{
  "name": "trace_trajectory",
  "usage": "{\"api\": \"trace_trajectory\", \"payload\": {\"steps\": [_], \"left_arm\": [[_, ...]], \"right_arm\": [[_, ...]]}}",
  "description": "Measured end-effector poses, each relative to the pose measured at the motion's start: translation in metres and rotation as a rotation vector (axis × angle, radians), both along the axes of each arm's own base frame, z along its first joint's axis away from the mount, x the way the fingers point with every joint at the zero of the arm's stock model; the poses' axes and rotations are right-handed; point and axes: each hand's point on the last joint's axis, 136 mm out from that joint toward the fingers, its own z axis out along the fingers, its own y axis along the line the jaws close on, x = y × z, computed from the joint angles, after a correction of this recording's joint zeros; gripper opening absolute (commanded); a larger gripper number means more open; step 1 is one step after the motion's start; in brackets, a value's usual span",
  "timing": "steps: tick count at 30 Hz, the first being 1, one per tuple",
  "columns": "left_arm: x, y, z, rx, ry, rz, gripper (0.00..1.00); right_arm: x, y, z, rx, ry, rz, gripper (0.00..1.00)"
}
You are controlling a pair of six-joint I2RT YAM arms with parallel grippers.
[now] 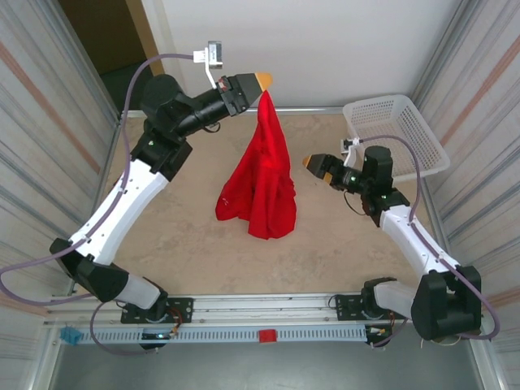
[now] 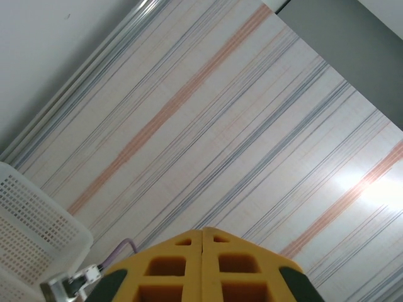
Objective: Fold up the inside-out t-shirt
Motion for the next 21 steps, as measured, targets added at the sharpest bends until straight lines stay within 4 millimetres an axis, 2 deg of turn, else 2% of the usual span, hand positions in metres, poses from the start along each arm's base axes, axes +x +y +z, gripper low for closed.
{"api": "trace_trajectory", "payload": {"steps": [5, 11, 12, 13, 15, 16, 17, 21], "left_arm": [[-0.011, 0.007, 0.021, 0.001, -0.044, -0.005, 0.0], [-0.012, 0.009, 0.03, 0.004, -0.056, -0.003, 0.0], [-0.011, 0.009, 0.03, 0.007, -0.052, -0.002, 0.0], [-0.01, 0.009, 0.029, 0.01, -0.047, -0.002, 0.0], [-0.007, 0.009, 0.028, 0.016, -0.043, 0.003, 0.0], [-0.006, 0.009, 0.027, 0.021, -0.039, 0.006, 0.0], [-0.004, 0.011, 0.026, 0.025, -0.034, 0.012, 0.0], [0.012, 0.029, 0.023, 0.029, -0.028, 0.069, 0.0]], "right_arm": [[-0.006, 0.006, -0.056, -0.053, 0.107, 0.037, 0.94], [-0.014, 0.04, -0.117, -0.114, 0.228, 0.138, 0.95], [-0.014, 0.047, -0.124, -0.121, 0.243, 0.157, 0.89], [-0.014, 0.053, -0.129, -0.125, 0.252, 0.172, 0.77], [-0.008, 0.066, -0.132, -0.117, 0.248, 0.205, 0.28], [-0.004, 0.07, -0.13, -0.11, 0.241, 0.214, 0.1], [0.002, 0.073, -0.126, -0.097, 0.224, 0.223, 0.0], [0.012, 0.075, -0.097, -0.057, 0.149, 0.231, 0.0]]}}
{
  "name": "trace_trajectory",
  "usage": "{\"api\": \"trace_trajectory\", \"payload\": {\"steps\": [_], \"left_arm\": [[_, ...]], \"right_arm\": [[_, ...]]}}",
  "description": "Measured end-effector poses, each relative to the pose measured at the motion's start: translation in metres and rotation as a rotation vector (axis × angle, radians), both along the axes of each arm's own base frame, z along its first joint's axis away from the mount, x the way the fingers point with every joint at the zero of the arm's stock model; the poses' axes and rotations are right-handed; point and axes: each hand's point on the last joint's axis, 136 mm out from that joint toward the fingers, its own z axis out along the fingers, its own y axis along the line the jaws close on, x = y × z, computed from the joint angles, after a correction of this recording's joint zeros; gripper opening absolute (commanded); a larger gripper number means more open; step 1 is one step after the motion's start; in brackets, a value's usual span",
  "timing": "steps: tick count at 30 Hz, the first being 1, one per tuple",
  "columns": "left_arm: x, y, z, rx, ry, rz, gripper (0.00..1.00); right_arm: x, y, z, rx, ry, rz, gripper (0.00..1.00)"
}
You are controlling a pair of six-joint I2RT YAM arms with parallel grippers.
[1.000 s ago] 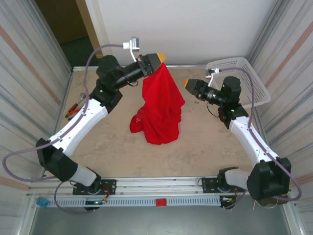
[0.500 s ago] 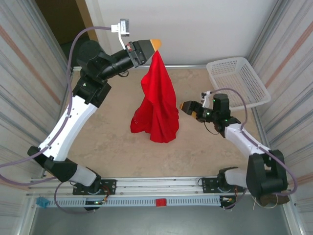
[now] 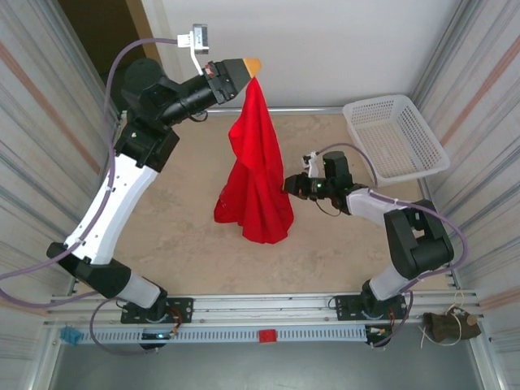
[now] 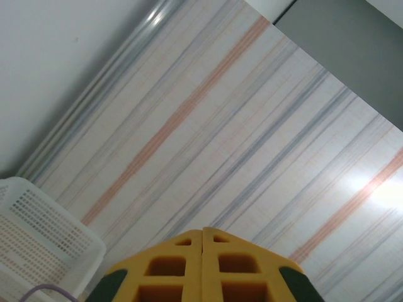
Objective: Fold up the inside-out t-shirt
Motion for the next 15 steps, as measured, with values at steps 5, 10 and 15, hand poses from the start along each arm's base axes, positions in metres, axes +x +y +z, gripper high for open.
{"api": "trace_trajectory", "payload": {"steps": [5, 10, 15], "left_arm": [[0.039, 0.046, -0.03, 0.024, 0.059, 0.143, 0.0], [0.097, 0.094, -0.085, 0.063, 0.179, 0.293, 0.0], [0.175, 0.121, -0.155, 0.105, 0.314, 0.361, 0.35]], "right_arm": [[-0.014, -0.018, 0.066, 0.018, -0.124, -0.038, 0.0], [-0.048, -0.028, 0.166, 0.024, -0.328, -0.059, 0.0], [-0.079, -0.028, 0.225, 0.05, -0.442, -0.075, 0.0]]}}
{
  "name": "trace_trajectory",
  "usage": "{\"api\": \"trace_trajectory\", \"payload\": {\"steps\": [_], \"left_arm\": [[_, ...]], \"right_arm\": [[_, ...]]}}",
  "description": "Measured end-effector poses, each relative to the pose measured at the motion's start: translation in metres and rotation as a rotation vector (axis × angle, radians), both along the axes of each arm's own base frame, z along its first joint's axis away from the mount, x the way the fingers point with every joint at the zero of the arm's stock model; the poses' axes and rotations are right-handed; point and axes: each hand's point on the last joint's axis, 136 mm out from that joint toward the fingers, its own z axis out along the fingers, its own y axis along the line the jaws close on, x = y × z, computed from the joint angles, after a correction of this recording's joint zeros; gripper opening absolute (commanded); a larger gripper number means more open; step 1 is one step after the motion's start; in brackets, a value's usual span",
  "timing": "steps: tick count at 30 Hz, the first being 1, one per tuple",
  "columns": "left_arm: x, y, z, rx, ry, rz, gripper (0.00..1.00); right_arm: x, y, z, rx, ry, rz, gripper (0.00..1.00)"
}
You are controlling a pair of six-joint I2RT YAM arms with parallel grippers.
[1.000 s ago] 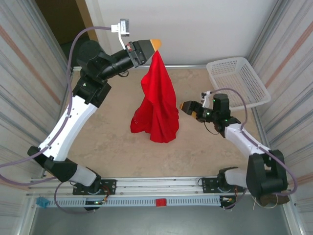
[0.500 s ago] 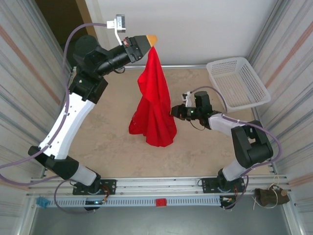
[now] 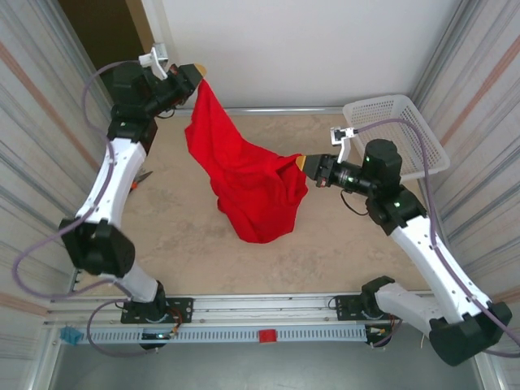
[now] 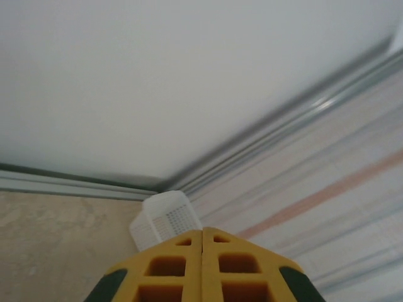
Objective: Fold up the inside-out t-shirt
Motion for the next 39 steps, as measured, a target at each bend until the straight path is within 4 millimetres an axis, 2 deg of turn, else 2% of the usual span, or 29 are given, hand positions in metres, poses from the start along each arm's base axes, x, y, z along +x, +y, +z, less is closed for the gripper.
{"api": "trace_trajectory", "payload": {"steps": [2, 4, 6, 8, 11, 14, 16, 18, 20, 24, 28, 30, 33, 35, 36, 37, 39], "left_arm": [[0.031, 0.004, -0.035, 0.01, 0.065, -0.002, 0.5], [0.05, 0.008, -0.069, 0.029, 0.127, -0.008, 0.54], [0.054, 0.012, -0.099, 0.057, 0.193, -0.011, 0.57], [0.044, 0.016, -0.115, 0.092, 0.213, -0.011, 0.58], [-0.002, 0.019, -0.127, 0.144, 0.221, -0.011, 0.6], [-0.07, 0.012, -0.13, 0.229, 0.18, 0.0, 0.62], [-0.116, -0.013, -0.125, 0.299, 0.106, -0.027, 0.63], [-0.161, -0.046, -0.126, 0.354, 0.028, -0.089, 0.63], [-0.203, -0.078, -0.142, 0.405, -0.017, -0.165, 0.63], [-0.237, -0.117, -0.195, 0.551, -0.015, -0.208, 0.63], [-0.248, -0.163, -0.252, 0.75, -0.033, -0.251, 0.63], [-0.248, -0.18, -0.27, 0.827, -0.05, -0.256, 0.64], [-0.236, -0.205, -0.28, 0.901, -0.076, -0.213, 0.65], [-0.221, -0.217, -0.279, 0.929, -0.086, -0.158, 0.65], [-0.213, -0.222, -0.276, 0.938, -0.092, -0.124, 0.62], [-0.204, -0.226, -0.273, 0.949, -0.097, -0.091, 0.48], [-0.19, -0.231, -0.267, 0.964, -0.102, -0.047, 0.09]], "right_arm": [[-0.002, 0.004, 0.001, -0.002, 0.011, -0.014, 0.0], [0.0, 0.011, -0.008, -0.02, 0.042, -0.032, 0.0], [0.003, 0.019, -0.02, -0.049, 0.077, -0.051, 0.0], [0.009, 0.026, -0.028, -0.079, 0.102, -0.078, 0.0], [0.027, 0.025, -0.029, -0.097, 0.115, -0.16, 0.0], [0.048, 0.022, -0.023, -0.101, 0.108, -0.242, 0.0], [0.061, 0.022, -0.018, -0.093, 0.108, -0.286, 0.0], [0.073, 0.024, -0.013, -0.085, 0.101, -0.319, 0.0], [0.083, 0.026, -0.01, -0.076, 0.101, -0.352, 0.0], [0.091, 0.034, -0.002, -0.073, 0.086, -0.388, 0.0], [0.09, 0.043, 0.019, -0.048, 0.05, -0.393, 0.0], [0.087, 0.047, 0.03, -0.034, 0.033, -0.395, 0.0], [0.084, 0.05, 0.041, -0.02, 0.015, -0.399, 0.0], [0.082, 0.051, 0.044, -0.019, 0.006, -0.403, 0.0], [0.081, 0.052, 0.045, -0.018, 0.004, -0.405, 0.0], [0.08, 0.053, 0.045, -0.02, 0.002, -0.406, 0.0], [0.079, 0.053, 0.046, -0.025, -0.001, -0.413, 0.0]]}}
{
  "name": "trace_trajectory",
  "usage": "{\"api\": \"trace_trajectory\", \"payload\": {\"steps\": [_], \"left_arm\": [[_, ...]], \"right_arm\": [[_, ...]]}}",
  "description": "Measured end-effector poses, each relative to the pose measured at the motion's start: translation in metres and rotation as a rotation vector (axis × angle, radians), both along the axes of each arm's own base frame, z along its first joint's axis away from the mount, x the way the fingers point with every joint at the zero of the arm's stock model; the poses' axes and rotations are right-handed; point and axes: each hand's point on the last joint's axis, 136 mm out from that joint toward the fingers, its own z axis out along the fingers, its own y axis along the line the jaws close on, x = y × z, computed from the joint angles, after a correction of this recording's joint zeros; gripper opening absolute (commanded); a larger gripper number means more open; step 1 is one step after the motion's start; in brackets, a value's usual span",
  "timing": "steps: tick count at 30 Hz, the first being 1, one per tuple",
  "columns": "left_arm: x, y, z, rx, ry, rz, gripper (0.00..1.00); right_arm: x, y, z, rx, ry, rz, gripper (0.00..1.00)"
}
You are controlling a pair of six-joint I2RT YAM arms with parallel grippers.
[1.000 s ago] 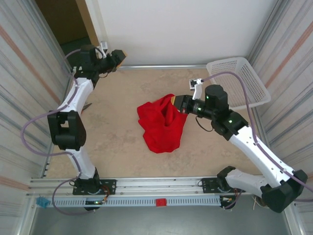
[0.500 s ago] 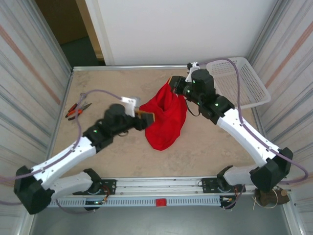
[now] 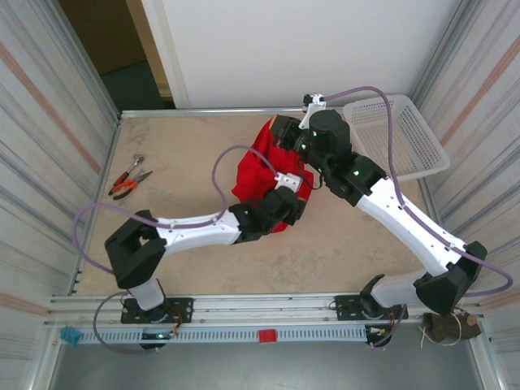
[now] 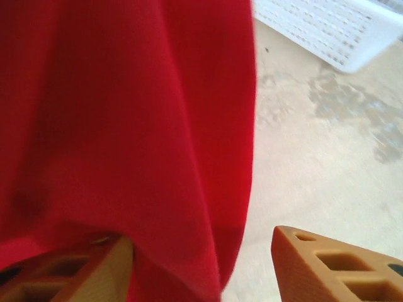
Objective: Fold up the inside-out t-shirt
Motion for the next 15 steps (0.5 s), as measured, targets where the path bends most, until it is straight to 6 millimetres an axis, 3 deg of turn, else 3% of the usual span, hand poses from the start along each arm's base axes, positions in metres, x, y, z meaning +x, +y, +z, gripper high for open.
{"api": "trace_trajectory", "payload": {"steps": [1, 5, 7, 10, 13, 15], "left_arm": [[0.006, -0.001, 0.003, 0.001, -0.007, 0.009, 0.0], [0.021, 0.023, 0.02, 0.012, -0.022, 0.024, 0.0], [0.026, 0.047, 0.042, -0.015, -0.029, 0.025, 0.0], [0.03, 0.092, 0.101, -0.124, -0.064, 0.034, 0.0], [0.027, 0.142, 0.176, -0.258, -0.154, 0.043, 0.0], [0.022, 0.172, 0.23, -0.333, -0.22, 0.034, 0.0]], "right_arm": [[0.0, -0.001, 0.0, -0.006, 0.001, -0.004, 0.0], [-0.002, -0.01, 0.009, -0.027, -0.018, -0.028, 0.0], [-0.002, -0.021, 0.019, -0.025, -0.04, -0.049, 0.0], [0.001, -0.045, 0.04, 0.001, -0.074, -0.093, 0.0], [0.005, -0.065, 0.06, 0.036, -0.104, -0.132, 0.0], [0.004, -0.067, 0.069, 0.061, -0.111, -0.126, 0.0]]}}
